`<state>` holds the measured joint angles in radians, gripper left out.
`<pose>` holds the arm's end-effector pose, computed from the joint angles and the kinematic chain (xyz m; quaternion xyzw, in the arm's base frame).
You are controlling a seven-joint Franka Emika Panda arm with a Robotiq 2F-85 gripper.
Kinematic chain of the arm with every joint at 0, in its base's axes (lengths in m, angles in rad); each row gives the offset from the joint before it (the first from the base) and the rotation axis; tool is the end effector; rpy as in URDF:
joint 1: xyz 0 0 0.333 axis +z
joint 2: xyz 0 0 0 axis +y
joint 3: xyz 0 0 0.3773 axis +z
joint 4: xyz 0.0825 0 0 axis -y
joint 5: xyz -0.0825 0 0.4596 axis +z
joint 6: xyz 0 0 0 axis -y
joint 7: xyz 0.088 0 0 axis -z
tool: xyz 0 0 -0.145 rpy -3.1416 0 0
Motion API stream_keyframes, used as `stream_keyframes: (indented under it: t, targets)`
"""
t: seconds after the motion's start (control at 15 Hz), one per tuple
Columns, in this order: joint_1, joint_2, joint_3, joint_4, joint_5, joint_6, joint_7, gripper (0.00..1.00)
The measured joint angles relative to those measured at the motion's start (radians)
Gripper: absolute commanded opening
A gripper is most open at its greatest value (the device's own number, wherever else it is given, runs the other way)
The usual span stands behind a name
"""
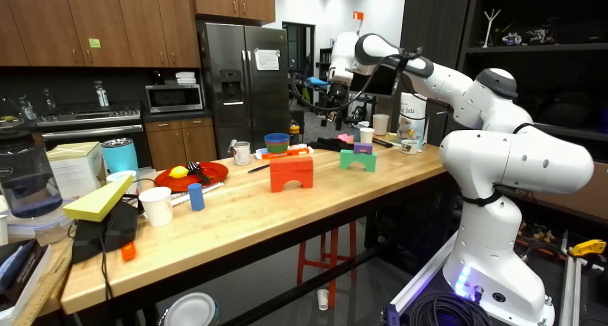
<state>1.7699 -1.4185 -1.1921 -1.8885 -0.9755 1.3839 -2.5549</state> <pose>0.6082 -0.0740 0.4535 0.0397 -0.9854 -0.1612 0.0377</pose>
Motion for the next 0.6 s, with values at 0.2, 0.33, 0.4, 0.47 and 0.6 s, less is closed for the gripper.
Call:
stream_keyframes:
  t: [0.2,0.33,0.4,0.47,0.6]
  targets:
    - [0.006,0.015,0.004,0.004,0.007,-0.004,-0.06,1.0]
    - [0.036,-0.022,0.065,-0.011,-0.096,-0.091,-0.06,1.0]
    - [0.061,-0.054,0.106,-0.021,-0.147,-0.164,-0.059,1.0]
    - [0.087,-0.071,0.133,-0.033,-0.159,-0.21,-0.054,1.0]
    - [0.134,-0.067,0.163,-0.063,-0.158,-0.27,-0.05,1.0]
